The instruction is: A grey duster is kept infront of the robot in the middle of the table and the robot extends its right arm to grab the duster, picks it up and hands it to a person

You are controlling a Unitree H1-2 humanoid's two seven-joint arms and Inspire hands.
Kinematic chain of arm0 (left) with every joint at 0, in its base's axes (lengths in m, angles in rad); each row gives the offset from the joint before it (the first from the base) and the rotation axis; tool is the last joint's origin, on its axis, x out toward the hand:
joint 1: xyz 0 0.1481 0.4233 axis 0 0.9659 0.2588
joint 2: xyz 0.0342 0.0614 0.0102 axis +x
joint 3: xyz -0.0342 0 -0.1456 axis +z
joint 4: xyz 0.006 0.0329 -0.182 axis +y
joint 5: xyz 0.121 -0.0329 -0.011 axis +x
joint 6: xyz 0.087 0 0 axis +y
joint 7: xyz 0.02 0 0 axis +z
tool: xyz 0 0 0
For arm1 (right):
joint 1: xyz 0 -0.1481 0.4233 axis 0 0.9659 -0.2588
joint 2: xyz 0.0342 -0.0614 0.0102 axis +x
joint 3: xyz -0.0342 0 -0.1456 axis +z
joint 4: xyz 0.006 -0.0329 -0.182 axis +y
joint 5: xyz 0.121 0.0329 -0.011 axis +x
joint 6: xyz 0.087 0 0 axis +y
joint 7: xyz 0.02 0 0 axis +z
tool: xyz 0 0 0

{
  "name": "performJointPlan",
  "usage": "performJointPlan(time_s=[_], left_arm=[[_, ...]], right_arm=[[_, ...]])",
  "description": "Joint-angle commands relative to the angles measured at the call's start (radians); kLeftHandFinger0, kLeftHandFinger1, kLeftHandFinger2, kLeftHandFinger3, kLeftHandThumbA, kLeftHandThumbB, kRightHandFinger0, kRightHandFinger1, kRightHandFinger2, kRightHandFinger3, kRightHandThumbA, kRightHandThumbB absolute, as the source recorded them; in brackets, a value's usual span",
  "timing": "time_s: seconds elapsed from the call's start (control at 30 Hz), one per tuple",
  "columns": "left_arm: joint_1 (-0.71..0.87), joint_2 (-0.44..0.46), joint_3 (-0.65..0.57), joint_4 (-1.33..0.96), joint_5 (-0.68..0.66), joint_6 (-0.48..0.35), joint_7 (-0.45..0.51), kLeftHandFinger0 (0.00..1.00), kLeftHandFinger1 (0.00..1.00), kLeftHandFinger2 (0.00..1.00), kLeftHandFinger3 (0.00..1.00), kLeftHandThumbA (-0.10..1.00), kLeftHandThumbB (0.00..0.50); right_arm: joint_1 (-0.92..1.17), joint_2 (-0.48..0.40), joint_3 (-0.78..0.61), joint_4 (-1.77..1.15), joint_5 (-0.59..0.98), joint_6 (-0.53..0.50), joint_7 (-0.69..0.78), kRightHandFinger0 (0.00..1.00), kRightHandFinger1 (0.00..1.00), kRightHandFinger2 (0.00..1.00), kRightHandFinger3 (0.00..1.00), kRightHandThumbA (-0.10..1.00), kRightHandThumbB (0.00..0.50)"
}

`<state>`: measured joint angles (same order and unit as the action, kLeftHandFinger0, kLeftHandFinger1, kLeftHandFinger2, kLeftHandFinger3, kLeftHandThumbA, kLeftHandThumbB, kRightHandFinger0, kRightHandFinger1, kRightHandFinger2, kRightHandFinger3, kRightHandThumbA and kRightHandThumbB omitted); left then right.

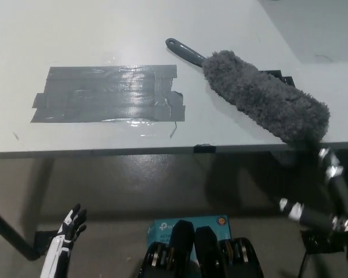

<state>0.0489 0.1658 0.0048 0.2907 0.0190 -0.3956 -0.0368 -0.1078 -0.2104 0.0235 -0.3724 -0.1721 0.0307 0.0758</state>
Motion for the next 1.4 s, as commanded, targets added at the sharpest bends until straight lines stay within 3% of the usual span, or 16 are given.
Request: performJointPlan(time_s=[0.0,0.03,0.07,0.37,0.63,0.77,0.9,1.37], left_arm=[[-0.008,0.016,-0.001,-0.011,0.018,-0.05,-0.006,1.0,1.0,1.0,1.0,1.0,0.402],[-0.01,0.016,-0.001,-0.011,0.02,-0.051,-0.005,1.0,1.0,1.0,1.0,1.0,0.401],[-0.012,0.016,-0.001,-0.011,0.02,-0.052,-0.006,1.0,1.0,1.0,1.0,1.0,0.4],[-0.023,0.017,-0.002,-0.018,0.006,-0.039,-0.018,1.0,1.0,1.0,1.0,1.0,0.403],[-0.027,0.018,0.0,-0.029,0.005,-0.026,-0.023,1.0,1.0,1.0,1.0,1.0,0.413],[-0.027,0.019,0.001,-0.032,0.003,-0.03,-0.027,1.0,1.0,1.0,1.0,1.0,0.398],[-0.03,0.017,0.003,-0.032,-0.003,-0.031,-0.031,1.0,1.0,1.0,1.0,1.0,0.398],[-0.036,0.02,0.003,-0.043,0.009,-0.02,-0.035,1.0,1.0,1.0,1.0,1.0,0.41]], right_arm=[[-0.158,-0.068,-0.034,-0.015,-0.113,0.177,0.016,1.0,1.0,1.0,1.0,0.92,0.334],[-0.188,-0.077,-0.035,0.01,-0.113,0.194,0.016,1.0,1.0,1.0,1.0,0.93,0.332],[-0.234,-0.085,-0.031,0.059,-0.115,0.213,0.018,1.0,1.0,1.0,1.0,0.96,0.369],[-0.514,-0.119,0.06,0.393,-0.194,0.34,0.043,1.0,1.0,1.0,1.0,0.91,0.359],[-0.687,-0.094,0.142,0.697,-0.221,0.36,0.035,1.0,1.0,1.0,1.0,0.91,0.38],[-0.774,-0.072,0.192,0.842,-0.232,0.431,0.067,1.0,1.0,1.0,1.0,0.97,0.442],[-0.82,-0.046,0.208,0.942,-0.225,0.439,0.1,1.0,1.0,1.0,1.0,1.0,0.496],[-0.934,-0.02,0.33,1.132,-0.279,0.439,0.173,1.0,1.0,1.0,1.0,1.0,0.5]])
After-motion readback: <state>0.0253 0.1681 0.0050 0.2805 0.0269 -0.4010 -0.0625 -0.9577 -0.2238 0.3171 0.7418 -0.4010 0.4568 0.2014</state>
